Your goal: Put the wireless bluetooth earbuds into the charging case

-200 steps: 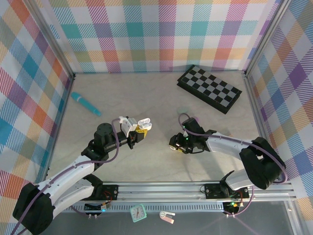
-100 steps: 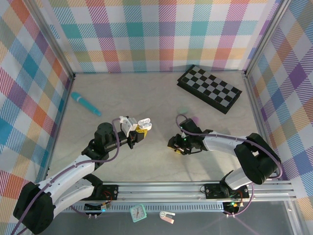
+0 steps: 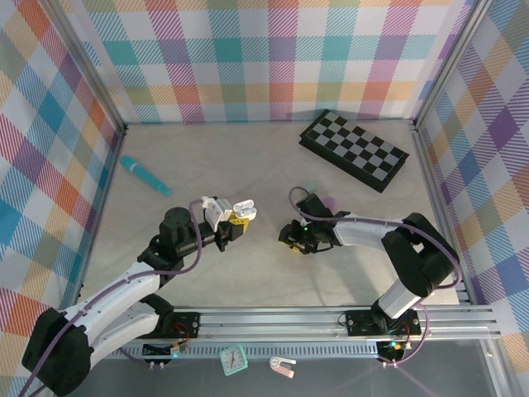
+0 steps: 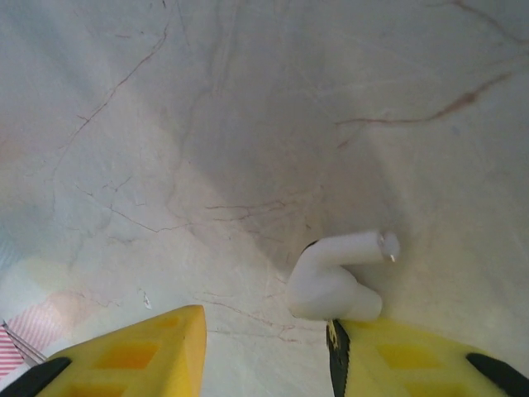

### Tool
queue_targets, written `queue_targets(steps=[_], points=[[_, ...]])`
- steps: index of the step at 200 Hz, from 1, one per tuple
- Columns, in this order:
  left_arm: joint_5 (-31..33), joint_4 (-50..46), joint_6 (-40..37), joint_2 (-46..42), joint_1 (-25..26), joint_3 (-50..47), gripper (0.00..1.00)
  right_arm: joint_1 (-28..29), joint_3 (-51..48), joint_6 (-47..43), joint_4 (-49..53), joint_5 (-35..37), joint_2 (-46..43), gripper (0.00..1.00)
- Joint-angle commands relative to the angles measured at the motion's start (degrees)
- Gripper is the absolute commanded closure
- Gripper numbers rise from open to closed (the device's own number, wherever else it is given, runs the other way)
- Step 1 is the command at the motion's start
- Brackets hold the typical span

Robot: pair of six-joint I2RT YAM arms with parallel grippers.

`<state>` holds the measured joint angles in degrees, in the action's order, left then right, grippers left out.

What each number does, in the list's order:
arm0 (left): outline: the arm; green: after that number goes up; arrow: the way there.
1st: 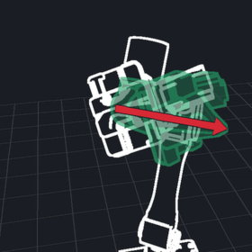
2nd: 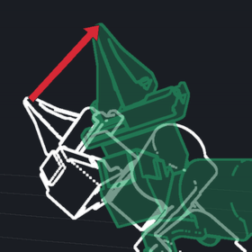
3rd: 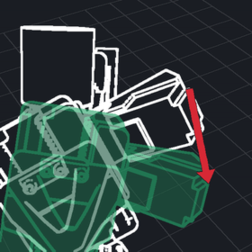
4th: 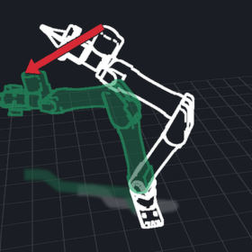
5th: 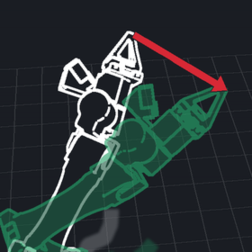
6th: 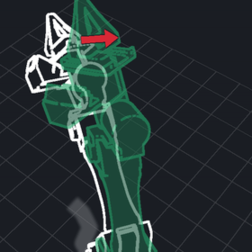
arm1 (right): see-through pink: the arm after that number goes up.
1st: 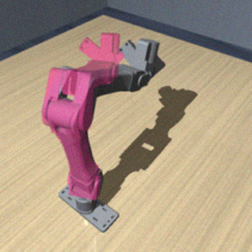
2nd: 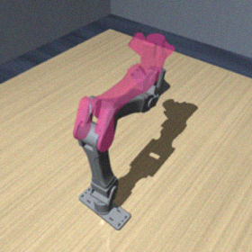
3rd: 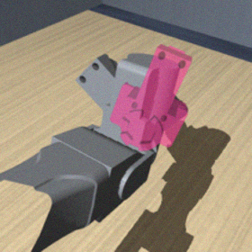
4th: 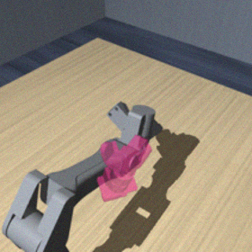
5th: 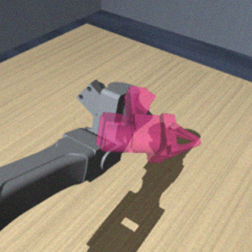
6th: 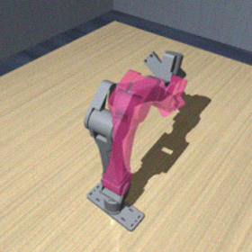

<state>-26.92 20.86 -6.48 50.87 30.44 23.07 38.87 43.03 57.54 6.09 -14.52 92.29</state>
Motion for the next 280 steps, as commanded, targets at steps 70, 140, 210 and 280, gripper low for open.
queue_targets(steps=[70, 140, 210, 280], points=[[-0.1, 0.2, -0.7, -2.2, -0.6, 0.9, 0.81, -1.8, 12.5, -26.1, 16.2, 1.5, -2.6, 0.42], [0.7, 0.2, -0.3, -4.7, -0.6, -0.3, 0.81, -5.8, 31.0, -47.1, 30.9, -3.8, 14.4, 0.36], [0.8, -2.0, -0.3, -6.6, -0.6, -0.4, 0.81, -6.1, 30.4, -47.3, 30.5, -7.8, 19.1, 0.43], [-0.4, -0.9, -0.5, -5.0, -0.6, 0.5, 0.81, -5.9, 21.9, -43.8, 28.0, -7.9, 13.1, 0.51]])
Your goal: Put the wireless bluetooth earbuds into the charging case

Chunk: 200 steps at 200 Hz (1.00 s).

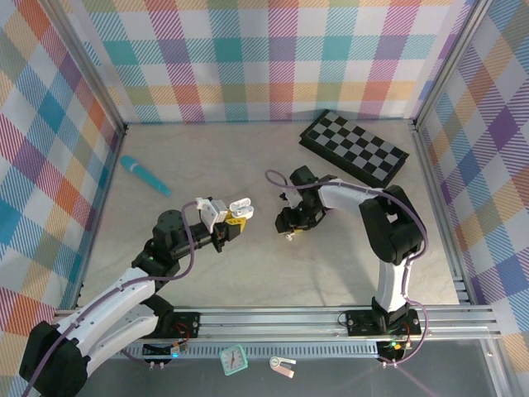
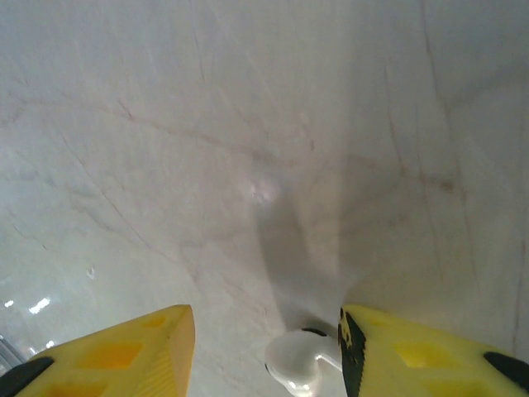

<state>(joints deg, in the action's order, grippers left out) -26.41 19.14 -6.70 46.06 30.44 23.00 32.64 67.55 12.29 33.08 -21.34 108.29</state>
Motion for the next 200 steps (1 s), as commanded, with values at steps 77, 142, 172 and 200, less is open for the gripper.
queue_targets(steps=[77, 142, 172, 200], points=[[-1.2, 0.6, -0.3, -0.5, -0.6, 0.6, 0.81, 0.3, -1.5, -0.5, 3.0, -0.4, -3.4, 0.53], [-0.9, 0.6, -0.5, -0.2, -0.6, 0.5, 0.81, 0.3, 3.0, -7.7, 4.7, -2.2, 0.7, 0.53], [-1.0, 0.9, -0.5, 0.5, -0.6, 0.6, 0.81, 0.2, 2.3, -10.0, 3.6, -4.8, 2.7, 0.54], [-0.9, 0.6, -0.6, 0.1, -0.6, 0.4, 0.81, 0.2, -0.4, -10.8, 2.3, -6.8, 2.3, 0.56]])
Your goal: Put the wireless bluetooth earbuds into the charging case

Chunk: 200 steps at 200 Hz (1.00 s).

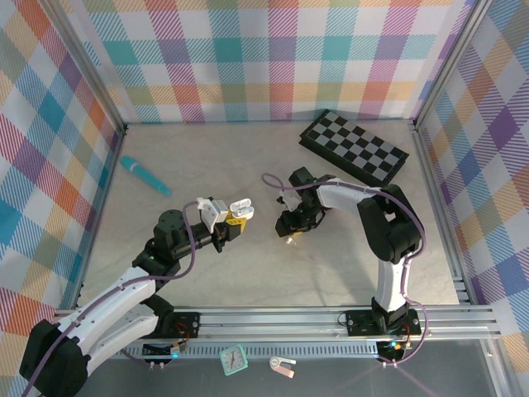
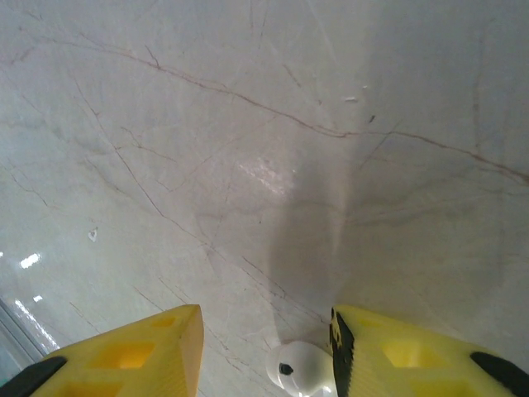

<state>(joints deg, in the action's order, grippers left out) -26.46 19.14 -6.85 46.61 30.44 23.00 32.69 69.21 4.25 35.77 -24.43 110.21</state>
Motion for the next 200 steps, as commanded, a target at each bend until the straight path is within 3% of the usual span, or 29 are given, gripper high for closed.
queue_targets(steps=[1, 169, 200], points=[[-0.8, 0.6, -0.4, -0.4, -0.6, 0.4, 0.81, 0.1, -2.1, -2.8, -0.4, -3.8, 0.4, 0.56], [-1.0, -0.1, -0.4, -1.2, -0.6, 0.5, 0.81, -0.8, -9.6, 1.0, -1.4, -4.0, -5.6, 0.55], [-0.9, 0.0, -0.3, -1.1, -0.6, 0.3, 0.81, -0.8, -10.3, 1.4, -1.8, -3.8, -5.8, 0.60]])
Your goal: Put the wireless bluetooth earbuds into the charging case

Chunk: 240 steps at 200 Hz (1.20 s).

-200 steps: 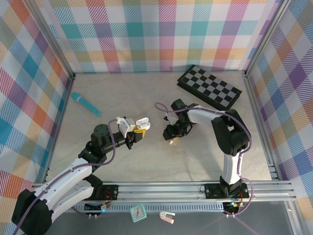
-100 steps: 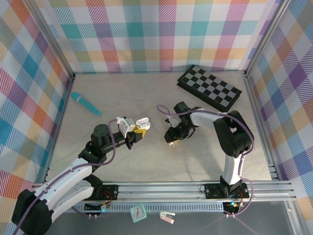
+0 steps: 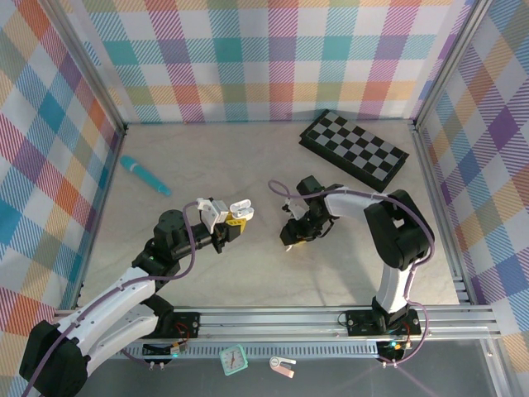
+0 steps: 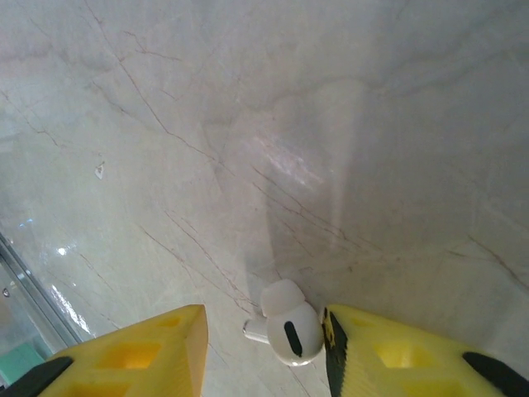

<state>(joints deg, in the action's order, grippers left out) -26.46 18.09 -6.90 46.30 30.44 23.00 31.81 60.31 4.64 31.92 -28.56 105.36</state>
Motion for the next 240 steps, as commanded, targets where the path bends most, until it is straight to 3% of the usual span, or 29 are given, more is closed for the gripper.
queue_targets(steps=[1, 140, 191, 240], points=[[-0.9, 1.1, -0.3, -0.8, -0.6, 0.3, 0.81, 0.1, -1.5, 1.0, 2.0, 0.3, -0.9, 0.60], [-1.3, 1.3, -0.2, 0.1, -0.6, 0.6, 0.81, 0.4, -2.7, 2.6, 1.6, 5.1, -3.5, 0.79], [-3.9, 0.8, -0.4, 2.9, -0.7, 1.7, 0.81, 0.9, -1.3, 2.1, 3.5, 11.1, -10.3, 0.82], [-5.9, 1.6, 0.3, 6.6, -0.3, 2.6, 0.81, 3.9, 4.9, 1.3, 11.1, 22.0, -17.8, 0.82]])
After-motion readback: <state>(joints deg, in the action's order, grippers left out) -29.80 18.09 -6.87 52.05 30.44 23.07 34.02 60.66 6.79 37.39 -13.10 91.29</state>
